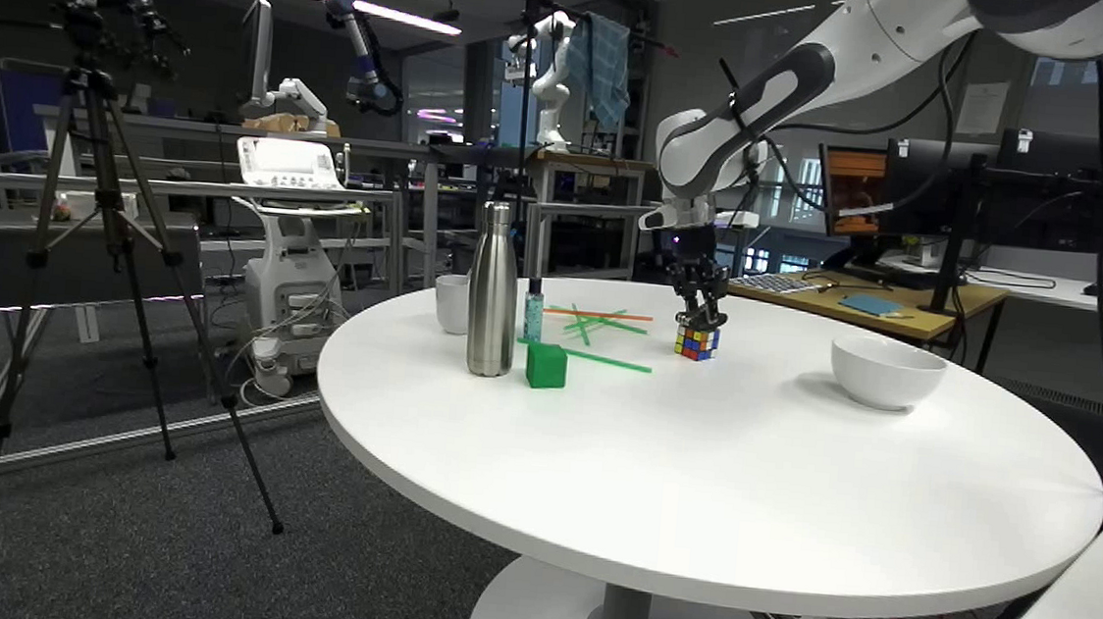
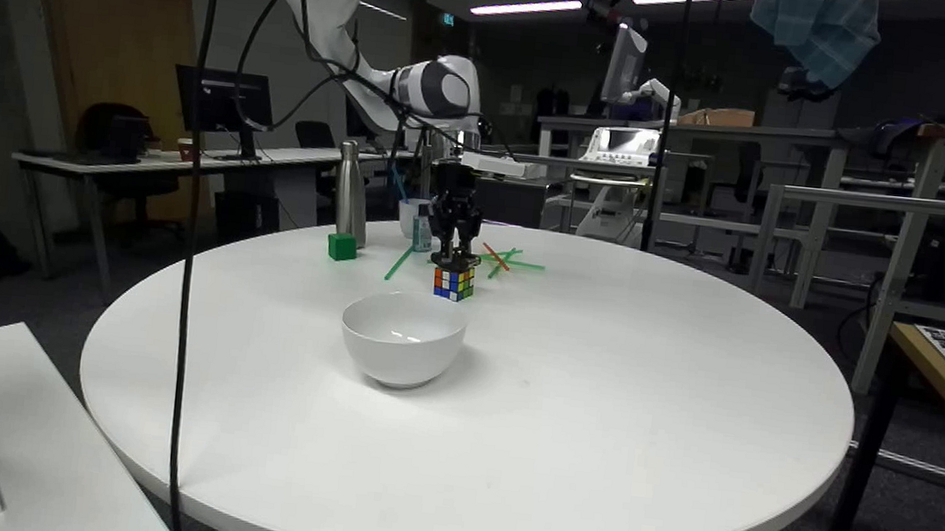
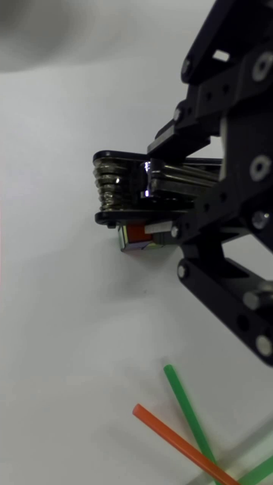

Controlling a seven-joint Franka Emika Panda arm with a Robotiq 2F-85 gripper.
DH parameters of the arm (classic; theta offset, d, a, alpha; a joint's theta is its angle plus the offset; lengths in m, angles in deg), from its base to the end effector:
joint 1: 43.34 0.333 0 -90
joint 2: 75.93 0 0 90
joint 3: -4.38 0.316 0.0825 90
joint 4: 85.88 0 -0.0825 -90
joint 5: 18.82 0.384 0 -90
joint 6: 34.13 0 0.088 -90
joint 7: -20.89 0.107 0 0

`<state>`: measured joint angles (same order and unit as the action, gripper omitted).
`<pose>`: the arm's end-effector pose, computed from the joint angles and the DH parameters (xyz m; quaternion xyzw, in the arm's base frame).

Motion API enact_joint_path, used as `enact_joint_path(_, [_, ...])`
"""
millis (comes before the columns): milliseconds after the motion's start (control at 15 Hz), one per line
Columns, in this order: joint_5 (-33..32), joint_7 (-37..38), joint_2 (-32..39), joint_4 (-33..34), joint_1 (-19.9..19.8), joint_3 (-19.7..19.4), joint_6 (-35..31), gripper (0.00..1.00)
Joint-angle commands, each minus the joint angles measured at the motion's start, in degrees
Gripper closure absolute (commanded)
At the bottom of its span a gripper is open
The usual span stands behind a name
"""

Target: Put the stapler on the table from atop the Rubik's cube

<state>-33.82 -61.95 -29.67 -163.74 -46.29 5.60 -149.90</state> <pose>0.7212 -0.0400 0.2276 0.7115 0.6910 -0.1241 0.0295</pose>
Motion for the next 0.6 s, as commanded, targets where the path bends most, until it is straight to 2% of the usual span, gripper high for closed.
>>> enact_joint_path(0, [0.1, -1.6, 0.3, 2.5, -0.7, 0.3, 2.2, 0.80])
enact_joint_path(533, [0.0, -1.1, -0.7, 2.0, -0.6, 0.1, 1.9, 0.80])
